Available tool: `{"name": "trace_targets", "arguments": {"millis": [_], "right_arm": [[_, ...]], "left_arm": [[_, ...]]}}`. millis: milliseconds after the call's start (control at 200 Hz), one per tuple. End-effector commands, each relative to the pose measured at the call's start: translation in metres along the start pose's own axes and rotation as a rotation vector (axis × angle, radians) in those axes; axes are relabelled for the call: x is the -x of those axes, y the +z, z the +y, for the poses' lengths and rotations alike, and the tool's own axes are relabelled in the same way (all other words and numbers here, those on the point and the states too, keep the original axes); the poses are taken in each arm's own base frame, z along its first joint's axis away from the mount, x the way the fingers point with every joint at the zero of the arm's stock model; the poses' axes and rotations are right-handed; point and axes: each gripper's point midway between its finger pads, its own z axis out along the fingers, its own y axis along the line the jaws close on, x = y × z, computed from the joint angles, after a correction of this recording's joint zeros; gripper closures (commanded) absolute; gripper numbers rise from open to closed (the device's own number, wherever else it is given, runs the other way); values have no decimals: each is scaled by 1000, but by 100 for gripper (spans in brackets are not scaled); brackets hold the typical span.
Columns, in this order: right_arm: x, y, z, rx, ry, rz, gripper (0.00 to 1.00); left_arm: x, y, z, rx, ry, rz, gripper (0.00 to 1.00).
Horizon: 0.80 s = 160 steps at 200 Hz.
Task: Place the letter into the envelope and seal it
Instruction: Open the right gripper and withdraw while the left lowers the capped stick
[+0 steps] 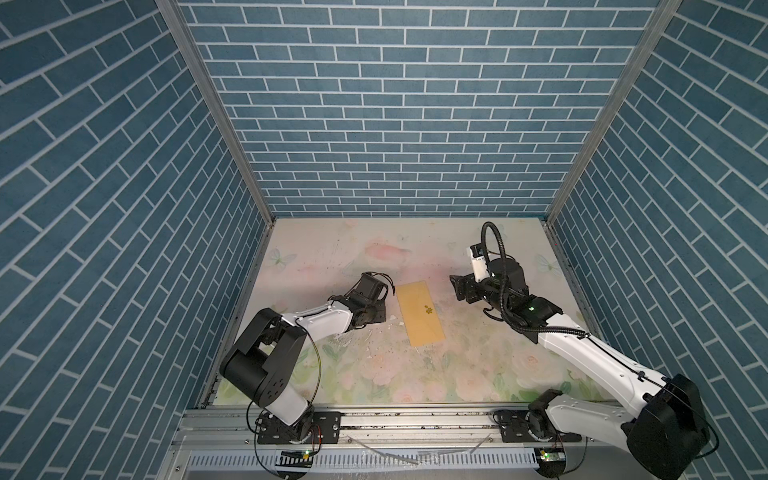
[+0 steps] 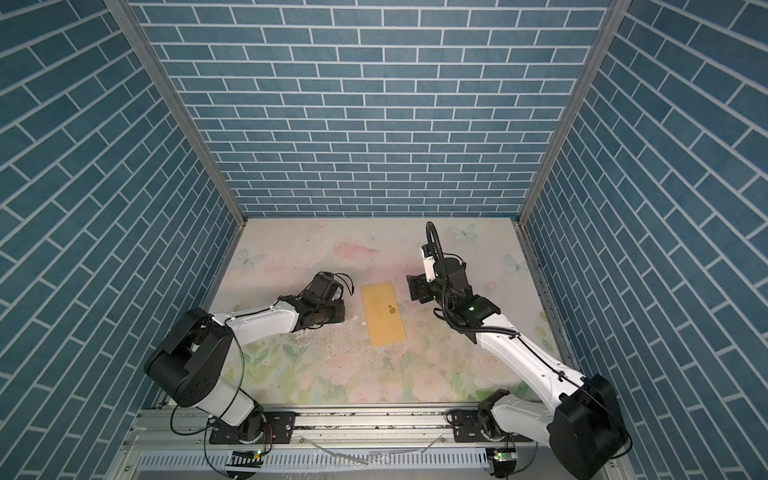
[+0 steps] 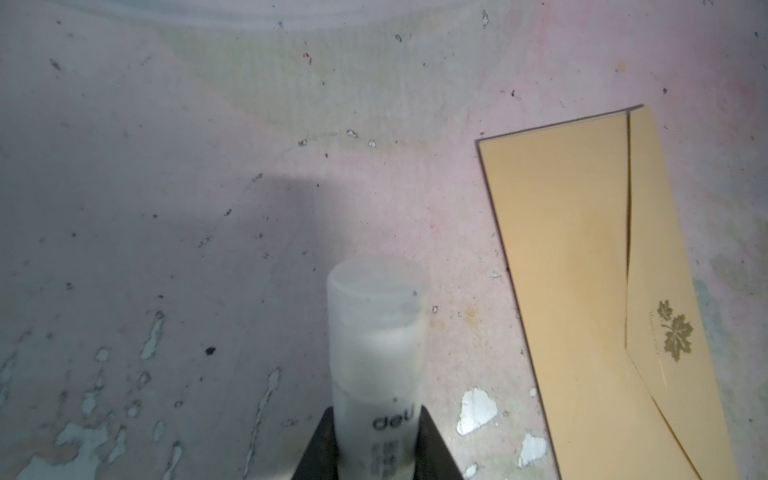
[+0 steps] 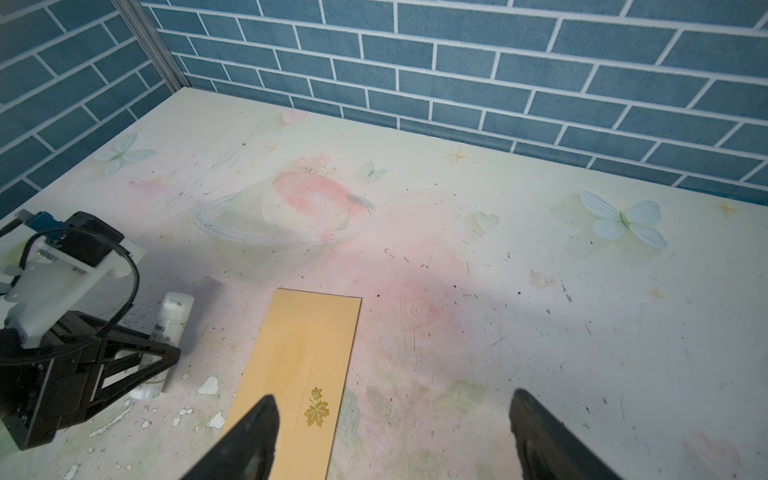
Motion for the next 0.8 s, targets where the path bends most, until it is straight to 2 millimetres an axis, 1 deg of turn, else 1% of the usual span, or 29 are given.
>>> {"name": "trace_targets", "arguments": {"millis": [0,65,135,395,555,795], "right_arm": [[-8,4,-2,1,32,11,14],[-9,5,-2,-1,31,15,14],[-9,5,-4,-5,29,15,14],[-13,5,-6,-11,33,23,14],[-14,5,-7,-13,36,23,14],[-14,2,-7,-10,42,20,14]], "left_arm": [[2,5,1,5,-18,5,81],[0,7,2,6,-18,7,79],[-1,9,4,10,-23,10,74],[-3,13,5,5,-40,24,68],[-3,12,5,1,-48,23,60],[1,6,4,-12,-67,-1,52]]}}
